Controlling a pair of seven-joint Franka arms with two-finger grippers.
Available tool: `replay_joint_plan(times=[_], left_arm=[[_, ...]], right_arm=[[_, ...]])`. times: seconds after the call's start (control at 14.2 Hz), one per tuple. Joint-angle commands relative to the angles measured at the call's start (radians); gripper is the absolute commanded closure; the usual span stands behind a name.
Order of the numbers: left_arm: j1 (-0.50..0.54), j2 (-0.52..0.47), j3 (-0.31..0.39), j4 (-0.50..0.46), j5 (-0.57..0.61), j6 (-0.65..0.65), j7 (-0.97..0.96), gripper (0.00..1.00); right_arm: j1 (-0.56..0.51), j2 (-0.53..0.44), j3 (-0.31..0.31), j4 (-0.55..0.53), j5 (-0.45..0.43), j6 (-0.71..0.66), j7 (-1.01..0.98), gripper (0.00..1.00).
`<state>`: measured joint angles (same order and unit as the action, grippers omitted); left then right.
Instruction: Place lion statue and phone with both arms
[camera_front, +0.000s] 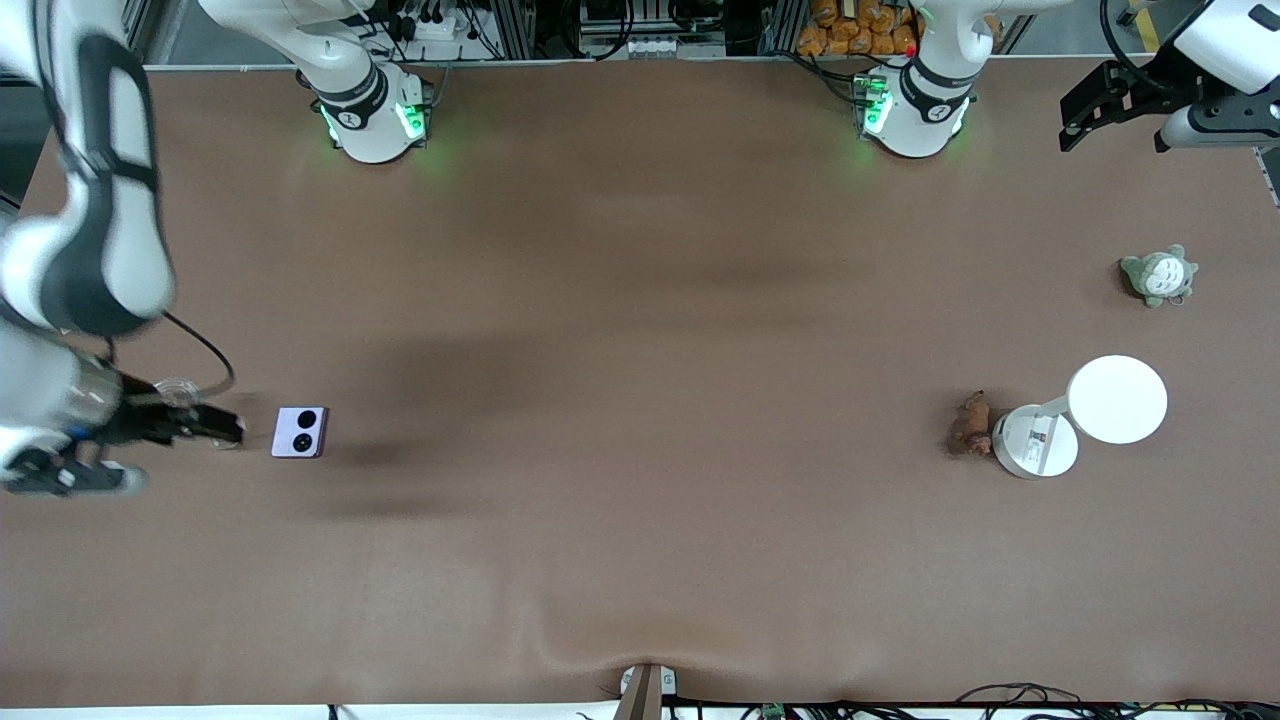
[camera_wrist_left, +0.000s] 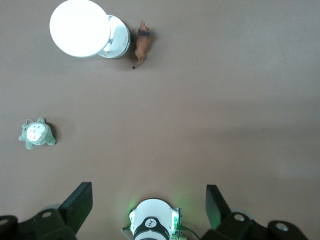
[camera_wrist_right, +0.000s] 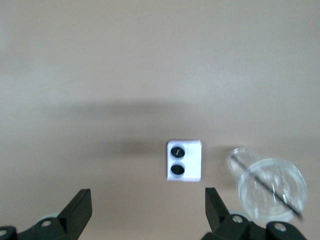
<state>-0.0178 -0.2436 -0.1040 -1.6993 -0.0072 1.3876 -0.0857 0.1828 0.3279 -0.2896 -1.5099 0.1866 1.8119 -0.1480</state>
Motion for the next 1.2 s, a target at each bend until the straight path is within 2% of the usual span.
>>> replay_joint_plan(times=[0.0,0.21,0.35,0.49,0.92,1.13], left_arm=[[0.006,-0.02,0.004,-0.008,-0.011,0.005,-0.009,0.0],[0.007,-0.022,0.009,-0.008,-0.01,0.005,-0.011,0.0],[0.01,-0.032,0.01,-0.01,-0.007,0.001,-0.009,0.0],[0.024,-0.037,0.009,-0.014,-0.004,-0.004,-0.012,0.0],[0.07,-0.039,0.009,-0.006,-0.002,-0.012,0.009,0.0],[0.072,-0.007,0.01,0.038,-0.002,-0.012,0.021,0.0]], right_arm=[[-0.008,-0.143,0.018,-0.055,-0.062,-0.072,-0.002,0.0],[-0.139,-0.249,0.143,-0.047,-0.099,-0.23,0.039,0.0],[-0.175,-0.323,0.179,-0.062,-0.099,-0.284,0.071,0.0],[-0.224,-0.366,0.248,-0.064,-0.101,-0.334,0.125,0.0],[-0.218,-0.412,0.25,-0.003,-0.157,-0.454,0.168,0.0],[-0.212,-0.411,0.225,0.002,-0.157,-0.479,0.17,0.0]])
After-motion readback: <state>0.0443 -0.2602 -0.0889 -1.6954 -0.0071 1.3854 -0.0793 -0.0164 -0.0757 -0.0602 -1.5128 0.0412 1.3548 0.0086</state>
